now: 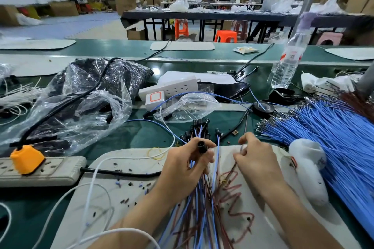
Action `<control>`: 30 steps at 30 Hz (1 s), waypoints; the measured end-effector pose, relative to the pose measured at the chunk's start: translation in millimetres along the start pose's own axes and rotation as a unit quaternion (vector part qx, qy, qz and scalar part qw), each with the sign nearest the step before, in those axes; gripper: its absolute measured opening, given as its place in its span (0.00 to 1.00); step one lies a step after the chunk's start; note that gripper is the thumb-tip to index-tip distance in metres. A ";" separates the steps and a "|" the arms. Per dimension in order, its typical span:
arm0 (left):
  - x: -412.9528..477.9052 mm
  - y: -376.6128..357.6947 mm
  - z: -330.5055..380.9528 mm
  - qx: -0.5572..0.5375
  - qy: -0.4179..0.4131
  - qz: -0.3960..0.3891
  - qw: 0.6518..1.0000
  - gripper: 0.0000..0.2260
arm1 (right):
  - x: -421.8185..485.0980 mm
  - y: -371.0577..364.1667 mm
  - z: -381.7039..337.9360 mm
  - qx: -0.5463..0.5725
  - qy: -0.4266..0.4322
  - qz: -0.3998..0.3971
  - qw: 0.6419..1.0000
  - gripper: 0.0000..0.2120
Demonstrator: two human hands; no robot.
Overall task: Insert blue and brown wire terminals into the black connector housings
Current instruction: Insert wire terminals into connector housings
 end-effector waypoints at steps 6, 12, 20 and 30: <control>2.7 9.6 3.2 0.069 -0.012 0.050 0.996 0.08 | -0.5 9.2 1.8 0.042 -0.006 0.003 0.999 0.15; 2.6 10.0 3.5 0.067 0.006 0.043 0.997 0.09 | -2.6 22.8 -2.4 0.086 0.036 0.056 0.994 0.18; 3.0 3.9 -8.9 -0.026 0.069 0.006 0.997 0.12 | -32.8 34.8 -48.9 0.291 0.216 0.099 0.927 0.15; 12.3 37.6 -29.2 -0.271 0.144 0.198 0.931 0.10 | -33.2 16.9 -48.4 0.261 0.235 0.033 0.936 0.09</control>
Point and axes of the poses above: each hand's wrist, its own x-axis towards the middle knuckle, its own y-axis out of the back of the hand, z = x × y, the point moved 8 cm from there along x, towards the middle knuckle, and after that the axes turned 7 degrees about z, right-handed, at the moved point
